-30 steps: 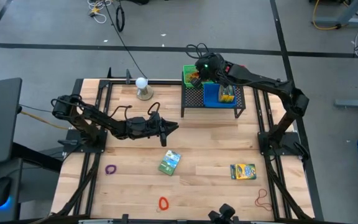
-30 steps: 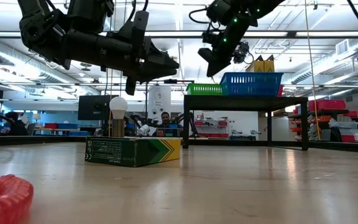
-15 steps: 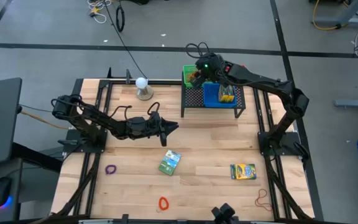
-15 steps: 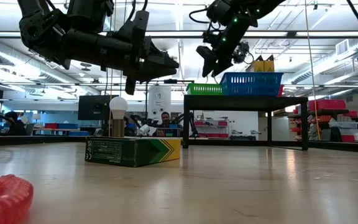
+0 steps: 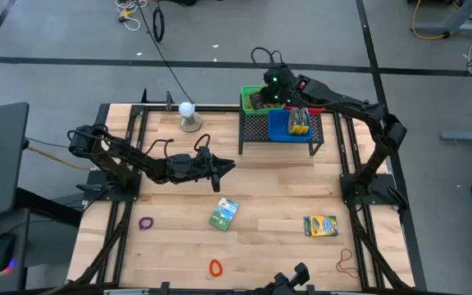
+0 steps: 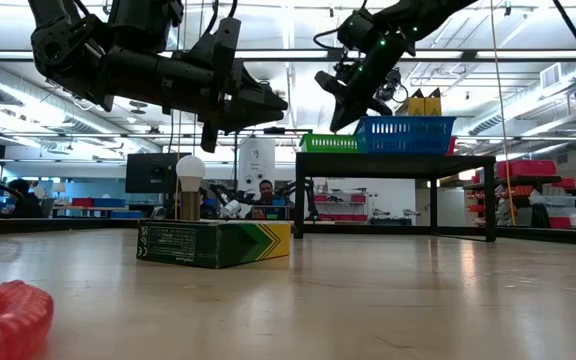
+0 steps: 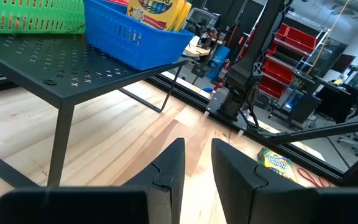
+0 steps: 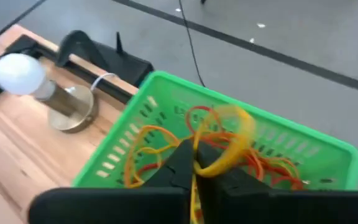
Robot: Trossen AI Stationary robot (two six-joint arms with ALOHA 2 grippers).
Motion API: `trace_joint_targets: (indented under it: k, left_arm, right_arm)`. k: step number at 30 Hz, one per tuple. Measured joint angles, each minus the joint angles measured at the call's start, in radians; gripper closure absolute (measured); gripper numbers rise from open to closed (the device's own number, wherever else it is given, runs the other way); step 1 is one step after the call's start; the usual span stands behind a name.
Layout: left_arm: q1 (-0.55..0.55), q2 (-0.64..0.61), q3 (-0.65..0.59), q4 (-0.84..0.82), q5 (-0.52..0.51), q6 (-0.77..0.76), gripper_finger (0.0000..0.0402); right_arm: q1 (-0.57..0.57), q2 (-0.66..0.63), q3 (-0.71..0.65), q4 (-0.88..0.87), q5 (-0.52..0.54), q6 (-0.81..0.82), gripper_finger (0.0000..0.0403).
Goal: Pick & Place Office Desk Supplies
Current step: Put the yellow rubber band into the green bin
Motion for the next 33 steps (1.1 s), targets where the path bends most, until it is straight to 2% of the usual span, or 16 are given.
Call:
trace_joint_targets:
  k: [1, 7, 13, 17, 23, 29, 33]
  left_arm:
    - [0.0, 0.0, 0.0, 0.0, 0.0, 0.0, 0.0317]
    - [0.0, 0.0, 0.0, 0.0, 0.0, 0.0, 0.0317]
    - [0.0, 0.0, 0.0, 0.0, 0.0, -0.011, 0.0317]
    - [0.0, 0.0, 0.0, 0.0, 0.0, -0.011, 0.0317]
    - [0.0, 0.0, 0.0, 0.0, -0.007, -0.011, 0.0317]
    - [0.0, 0.0, 0.0, 0.0, -0.007, -0.02, 0.0317]
    - [0.0, 0.0, 0.0, 0.0, -0.007, -0.02, 0.0317]
  right_arm:
    - [-0.003, 0.001, 0.0, -0.005, -0.001, 0.013, 0.039]
    - [-0.019, 0.049, 0.0, -0.054, -0.065, 0.137, 0.0378]
    - [-0.018, 0.051, 0.0, -0.053, -0.045, 0.129, 0.0365]
    - [-0.024, 0.048, 0.0, -0.054, -0.044, 0.119, 0.0322]
    - [-0.019, 0.047, 0.0, -0.056, -0.036, 0.049, 0.0231]
    - [0.001, 0.039, 0.0, -0.083, 0.033, -0.095, 0.0143]
    - [0.028, 0.037, 0.0, -0.067, 0.114, -0.229, 0.0111]
